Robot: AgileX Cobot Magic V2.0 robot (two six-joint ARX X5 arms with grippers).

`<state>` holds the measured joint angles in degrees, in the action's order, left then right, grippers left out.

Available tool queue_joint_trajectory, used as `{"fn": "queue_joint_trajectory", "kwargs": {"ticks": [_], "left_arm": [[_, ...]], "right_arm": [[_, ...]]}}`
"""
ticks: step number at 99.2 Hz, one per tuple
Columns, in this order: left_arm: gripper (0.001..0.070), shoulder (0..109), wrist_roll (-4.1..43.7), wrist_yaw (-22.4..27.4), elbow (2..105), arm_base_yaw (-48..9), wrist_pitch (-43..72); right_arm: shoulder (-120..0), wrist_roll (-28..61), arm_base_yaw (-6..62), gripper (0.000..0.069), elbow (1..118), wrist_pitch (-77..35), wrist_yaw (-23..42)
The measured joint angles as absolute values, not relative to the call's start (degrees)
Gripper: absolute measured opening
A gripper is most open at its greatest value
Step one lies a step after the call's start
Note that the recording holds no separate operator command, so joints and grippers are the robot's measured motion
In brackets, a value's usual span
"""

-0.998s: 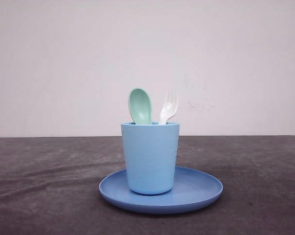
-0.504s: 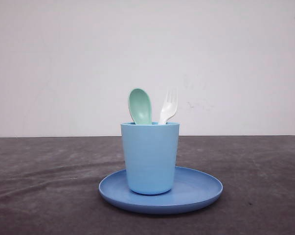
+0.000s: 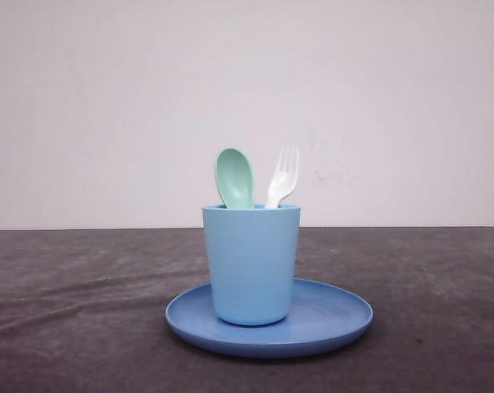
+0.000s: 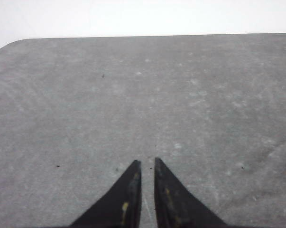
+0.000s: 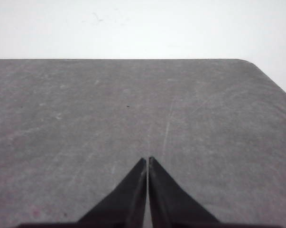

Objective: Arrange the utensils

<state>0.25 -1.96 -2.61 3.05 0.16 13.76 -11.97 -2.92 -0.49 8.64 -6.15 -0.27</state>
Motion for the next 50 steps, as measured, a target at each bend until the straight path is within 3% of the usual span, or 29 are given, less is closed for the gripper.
{"fn": "queue_joint_trajectory", "kwargs": {"ticks": [50], "left_arm": [[0.0024,0.25,-1.93,-2.61,3.03,0.16,13.76]], "right_arm": [[-3.25,-2.72,-2.09,0.0005,0.91,-10.04,-3.25]]}}
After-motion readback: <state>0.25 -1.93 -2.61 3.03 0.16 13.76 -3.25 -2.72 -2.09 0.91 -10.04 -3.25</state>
